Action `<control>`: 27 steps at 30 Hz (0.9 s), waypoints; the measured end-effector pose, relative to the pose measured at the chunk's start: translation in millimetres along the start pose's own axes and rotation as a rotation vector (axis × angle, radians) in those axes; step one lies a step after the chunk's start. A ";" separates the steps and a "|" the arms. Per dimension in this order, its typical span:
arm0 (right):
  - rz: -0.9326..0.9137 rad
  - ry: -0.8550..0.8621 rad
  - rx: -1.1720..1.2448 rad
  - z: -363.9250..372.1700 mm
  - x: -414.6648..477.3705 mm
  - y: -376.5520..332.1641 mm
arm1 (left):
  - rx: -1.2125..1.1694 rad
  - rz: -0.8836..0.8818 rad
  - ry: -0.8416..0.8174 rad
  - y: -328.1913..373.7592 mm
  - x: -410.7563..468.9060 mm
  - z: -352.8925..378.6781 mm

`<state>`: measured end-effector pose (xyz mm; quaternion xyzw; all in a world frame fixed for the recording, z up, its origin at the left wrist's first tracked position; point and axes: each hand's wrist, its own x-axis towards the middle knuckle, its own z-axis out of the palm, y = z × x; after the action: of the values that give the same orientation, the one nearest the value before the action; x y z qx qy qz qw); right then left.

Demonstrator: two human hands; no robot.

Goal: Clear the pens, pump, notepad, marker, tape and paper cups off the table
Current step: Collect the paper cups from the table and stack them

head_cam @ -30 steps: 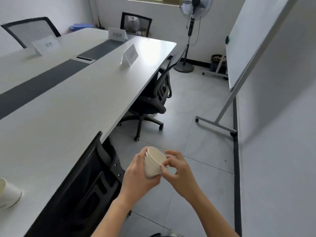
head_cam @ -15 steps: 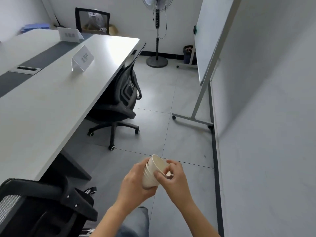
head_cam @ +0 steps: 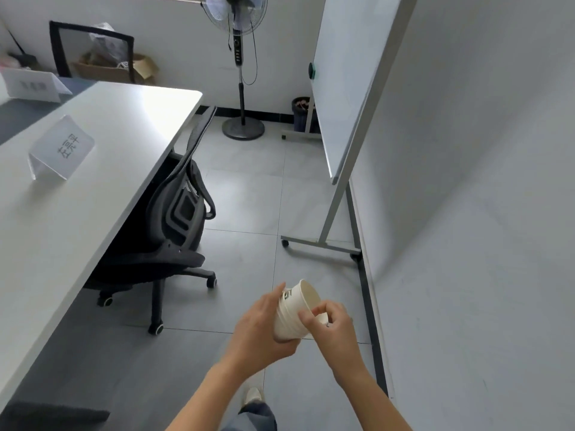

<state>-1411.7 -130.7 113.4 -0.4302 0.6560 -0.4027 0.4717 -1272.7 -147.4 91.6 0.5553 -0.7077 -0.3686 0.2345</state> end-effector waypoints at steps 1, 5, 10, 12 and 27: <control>0.000 0.035 0.005 1.5 16.0 -6.8 | 0.018 0.019 0.005 0.3 19.0 -3.6; 0.006 0.084 0.008 5.3 72.9 -23.2 | 0.001 0.006 0.033 -7.4 74.6 -11.6; 0.054 0.023 0.011 8.4 121.2 -20.8 | -0.068 -0.116 0.037 -23.0 107.9 -13.4; 0.055 -0.011 0.005 8.3 145.0 -22.7 | -0.055 -0.143 0.046 -25.2 128.1 -14.4; -0.098 -0.132 0.062 -59.4 351.5 -95.3 | -0.304 -0.405 0.498 10.8 278.4 -8.7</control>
<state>-1516.4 -484.4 120.4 -0.4726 0.5887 -0.4164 0.5067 -1349.0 -415.4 83.8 0.7159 -0.4414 -0.3618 0.4021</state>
